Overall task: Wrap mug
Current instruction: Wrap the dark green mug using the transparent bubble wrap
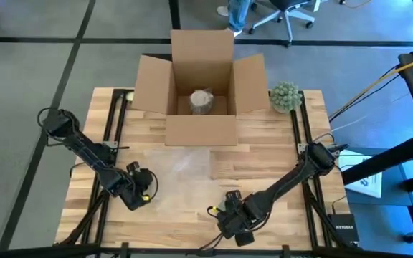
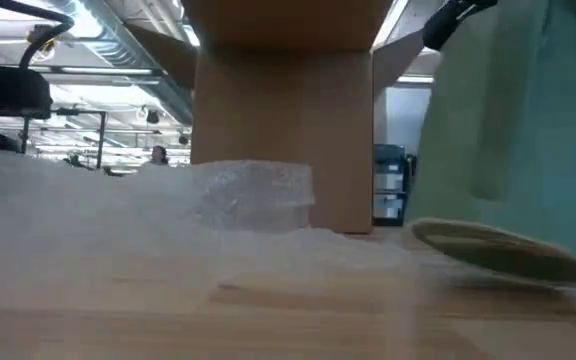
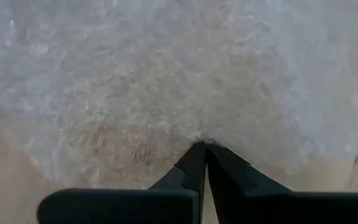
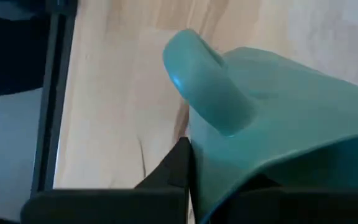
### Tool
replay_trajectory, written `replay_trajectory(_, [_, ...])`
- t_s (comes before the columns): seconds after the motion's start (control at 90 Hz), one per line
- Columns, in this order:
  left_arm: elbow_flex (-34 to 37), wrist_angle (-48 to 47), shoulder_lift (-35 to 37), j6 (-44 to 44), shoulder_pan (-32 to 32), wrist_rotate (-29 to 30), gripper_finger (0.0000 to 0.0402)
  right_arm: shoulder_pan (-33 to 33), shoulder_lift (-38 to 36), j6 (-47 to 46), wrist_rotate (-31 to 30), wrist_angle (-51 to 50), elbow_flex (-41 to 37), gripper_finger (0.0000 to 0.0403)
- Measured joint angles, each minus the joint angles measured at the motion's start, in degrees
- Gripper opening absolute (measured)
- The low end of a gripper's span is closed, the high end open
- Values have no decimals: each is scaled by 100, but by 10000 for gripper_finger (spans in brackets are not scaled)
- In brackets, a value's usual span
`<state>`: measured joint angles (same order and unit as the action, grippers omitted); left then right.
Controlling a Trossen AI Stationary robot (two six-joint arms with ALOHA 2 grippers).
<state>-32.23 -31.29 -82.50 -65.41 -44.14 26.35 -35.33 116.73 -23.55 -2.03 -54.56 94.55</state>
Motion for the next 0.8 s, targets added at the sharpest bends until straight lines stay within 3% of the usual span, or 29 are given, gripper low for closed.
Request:
replay_trajectory(0.267, [-149, 63, -17, 435, 9, 18, 0, 750, -9, 654, -1399, 728, 308, 5])
replay_trajectory(0.478, [-151, 76, -15, 433, 4, 55, 0, 1162, 300, 707, -1056, 1436, -63, 5])
replay_trajectory(0.8, [-9, -243, -1, 92, 37, 308, 0, 504, 361, 266, -612, 829, -225, 5])
